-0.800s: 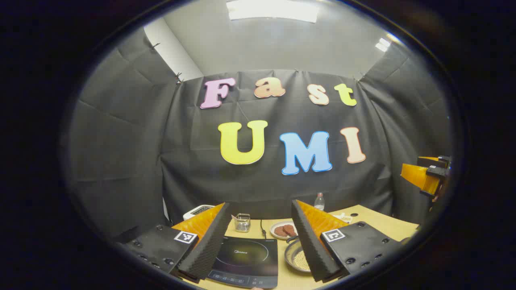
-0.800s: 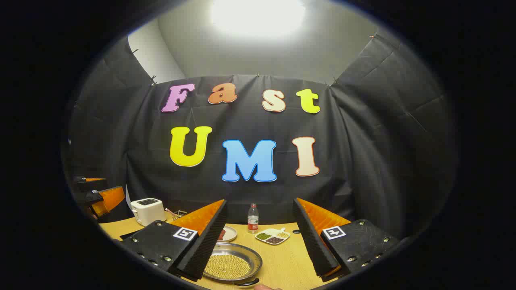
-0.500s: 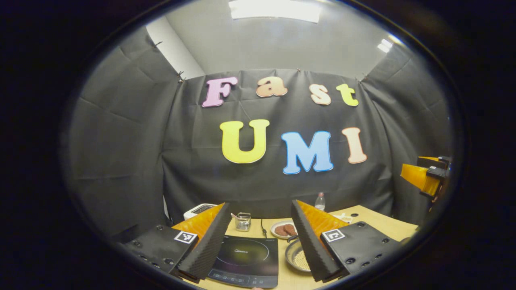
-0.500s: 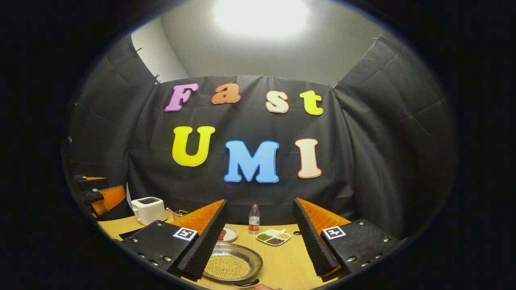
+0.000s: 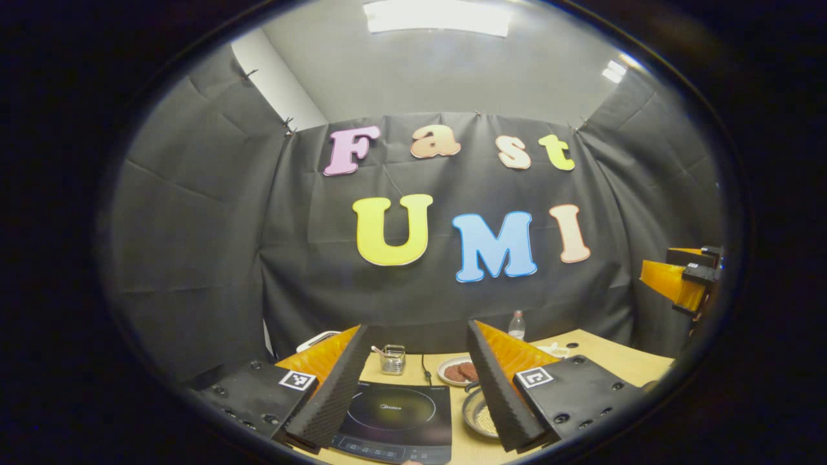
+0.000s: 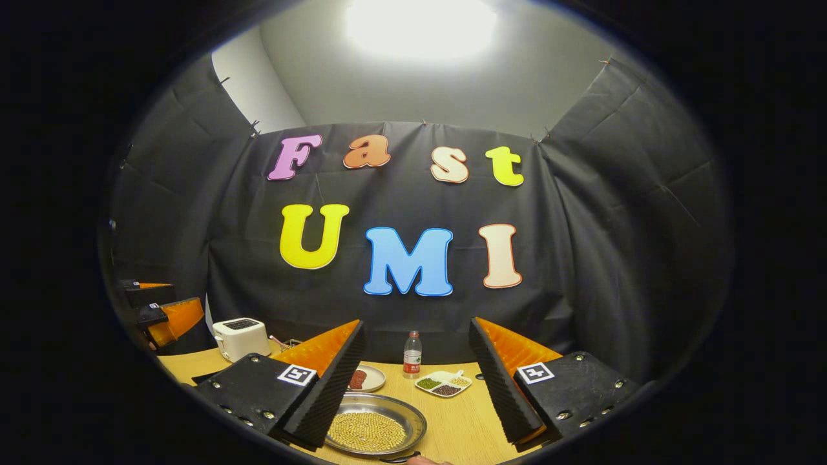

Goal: First push the handle of the pot to place it horizontally, then grasp the pot with both hands and set it on the induction cooktop.

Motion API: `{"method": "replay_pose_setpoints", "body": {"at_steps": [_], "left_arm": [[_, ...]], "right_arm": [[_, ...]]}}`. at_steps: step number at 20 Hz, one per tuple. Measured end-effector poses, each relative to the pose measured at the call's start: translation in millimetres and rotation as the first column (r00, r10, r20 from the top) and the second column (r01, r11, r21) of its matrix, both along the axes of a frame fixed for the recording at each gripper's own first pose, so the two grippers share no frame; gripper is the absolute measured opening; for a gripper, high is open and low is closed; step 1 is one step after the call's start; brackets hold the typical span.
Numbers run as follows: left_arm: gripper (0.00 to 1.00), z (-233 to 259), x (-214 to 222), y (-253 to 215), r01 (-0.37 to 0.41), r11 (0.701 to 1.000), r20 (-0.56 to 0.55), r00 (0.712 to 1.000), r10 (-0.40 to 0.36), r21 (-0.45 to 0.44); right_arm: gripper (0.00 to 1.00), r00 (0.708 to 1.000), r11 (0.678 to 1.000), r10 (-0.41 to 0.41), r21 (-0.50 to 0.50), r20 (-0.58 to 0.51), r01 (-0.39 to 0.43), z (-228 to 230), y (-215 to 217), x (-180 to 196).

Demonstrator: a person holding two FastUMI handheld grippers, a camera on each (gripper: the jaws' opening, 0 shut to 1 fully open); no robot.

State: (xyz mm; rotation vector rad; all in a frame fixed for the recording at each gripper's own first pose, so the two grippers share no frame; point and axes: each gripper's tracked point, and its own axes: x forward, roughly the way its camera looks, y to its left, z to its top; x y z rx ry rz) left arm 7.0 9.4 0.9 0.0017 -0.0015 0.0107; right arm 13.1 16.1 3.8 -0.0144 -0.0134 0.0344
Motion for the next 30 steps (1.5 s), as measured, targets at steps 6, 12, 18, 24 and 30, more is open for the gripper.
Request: {"method": "replay_pose_setpoints", "body": {"at_steps": [6,12,18,24,30], "left_arm": [[0.96,-3,0,8,-0.005,1.0,-0.003,1.0,0.005,0.0],[0.99,-2,-1,18,-0.007,1.0,0.003,1.0,0.007,0.0],[0.99,0,-3,28,0.008,1.0,0.012,1.0,-0.008,0.004],[0.99,1,-3,43,0.025,1.0,0.022,0.999,-0.026,0.013],[0.94,-7,-3,60,0.052,0.999,0.018,0.999,-0.052,-0.008]], "right_arm": [[0.97,1.0,1.0,0.012,0.005,-0.012,-0.012,-3,7,3],[0.65,1.0,1.0,-0.022,0.012,-0.015,0.022,-1,5,4],[0.2,0.996,0.999,-0.05,0.01,-0.07,0.051,-19,5,9],[0.03,0.989,0.999,0.048,0.007,-0.14,-0.047,-42,44,2],[0.02,0.943,0.983,0.161,-0.039,-0.29,-0.18,-91,85,-8]]}}
